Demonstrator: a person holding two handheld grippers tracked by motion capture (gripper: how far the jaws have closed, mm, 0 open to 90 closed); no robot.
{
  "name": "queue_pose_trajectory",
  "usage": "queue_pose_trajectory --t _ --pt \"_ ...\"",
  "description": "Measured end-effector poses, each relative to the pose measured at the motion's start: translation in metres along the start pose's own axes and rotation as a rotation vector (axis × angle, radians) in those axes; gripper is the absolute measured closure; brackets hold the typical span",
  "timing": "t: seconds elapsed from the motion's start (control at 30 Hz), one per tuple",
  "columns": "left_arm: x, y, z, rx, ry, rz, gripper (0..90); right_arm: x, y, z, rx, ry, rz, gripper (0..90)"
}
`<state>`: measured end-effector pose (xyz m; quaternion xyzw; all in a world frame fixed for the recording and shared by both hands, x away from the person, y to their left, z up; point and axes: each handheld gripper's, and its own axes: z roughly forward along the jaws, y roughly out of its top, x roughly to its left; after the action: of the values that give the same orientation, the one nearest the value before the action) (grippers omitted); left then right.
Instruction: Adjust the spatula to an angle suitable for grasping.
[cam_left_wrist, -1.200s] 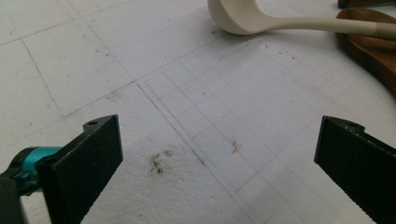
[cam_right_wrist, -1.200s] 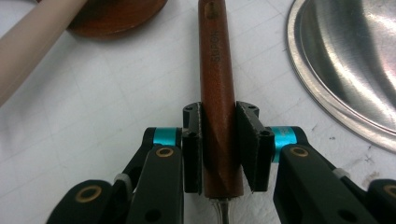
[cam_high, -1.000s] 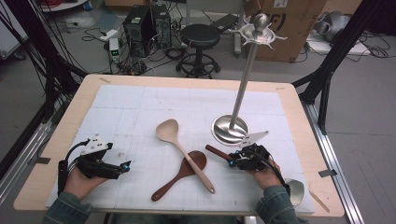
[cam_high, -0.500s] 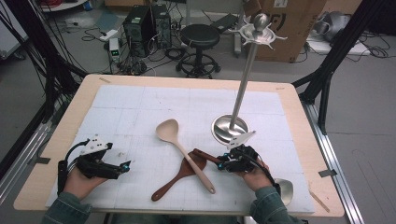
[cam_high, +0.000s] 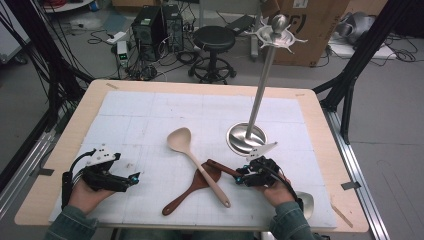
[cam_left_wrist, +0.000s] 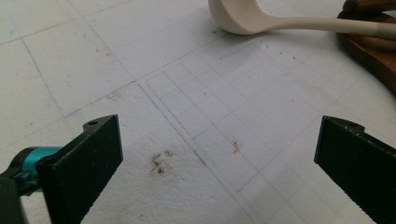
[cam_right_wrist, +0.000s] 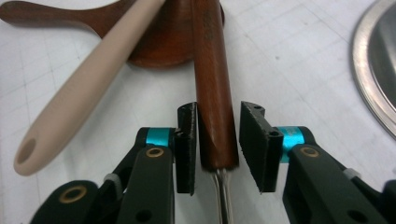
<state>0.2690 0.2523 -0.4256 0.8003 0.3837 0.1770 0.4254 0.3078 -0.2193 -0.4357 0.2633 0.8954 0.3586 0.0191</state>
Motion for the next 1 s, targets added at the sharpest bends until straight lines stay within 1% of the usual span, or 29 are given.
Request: queue_pose_trajectory --t 0.13,0.23,0.37,0.47,0.57,0.7,0.87,1.0 --pt "0.0 0.0 0.0 -0.001 0.0 0.0 1.6 0.0 -0.004 -0.003 0.005 -0.01 0.005 65.2" --pt "0.0 0.0 0.0 0.001 0.002 -0.001 1.6 0.0 -0.007 -0.005 -0.002 -0.011 -0.001 64.9" --pt "0.0 0.0 0.0 0.0 0.0 0.0 1.6 0.002 -0.01 -0.005 0.014 -0.011 0.004 64.4" --pt "0.0 0.0 0.0 0.002 0.001 0.0 1.6 0.002 -0.011 -0.004 0.015 -0.012 0.0 64.5" --pt "0.0 0.0 0.0 0.003 0.002 0.002 1.6 0.003 -0.01 -0.003 0.015 -0.021 -0.001 66.2" --pt "0.0 0.0 0.0 0.0 0.002 -0.001 1.6 0.004 -0.006 0.001 0.022 -0.024 -0.007 70.8" --pt "0.0 0.0 0.0 0.001 0.001 0.002 1.6 0.001 -0.004 0.002 0.026 -0.004 0.014 72.0" --pt "0.0 0.0 0.0 -0.001 0.0 0.001 1.6 0.001 -0.002 0.001 0.036 -0.004 0.014 72.5"
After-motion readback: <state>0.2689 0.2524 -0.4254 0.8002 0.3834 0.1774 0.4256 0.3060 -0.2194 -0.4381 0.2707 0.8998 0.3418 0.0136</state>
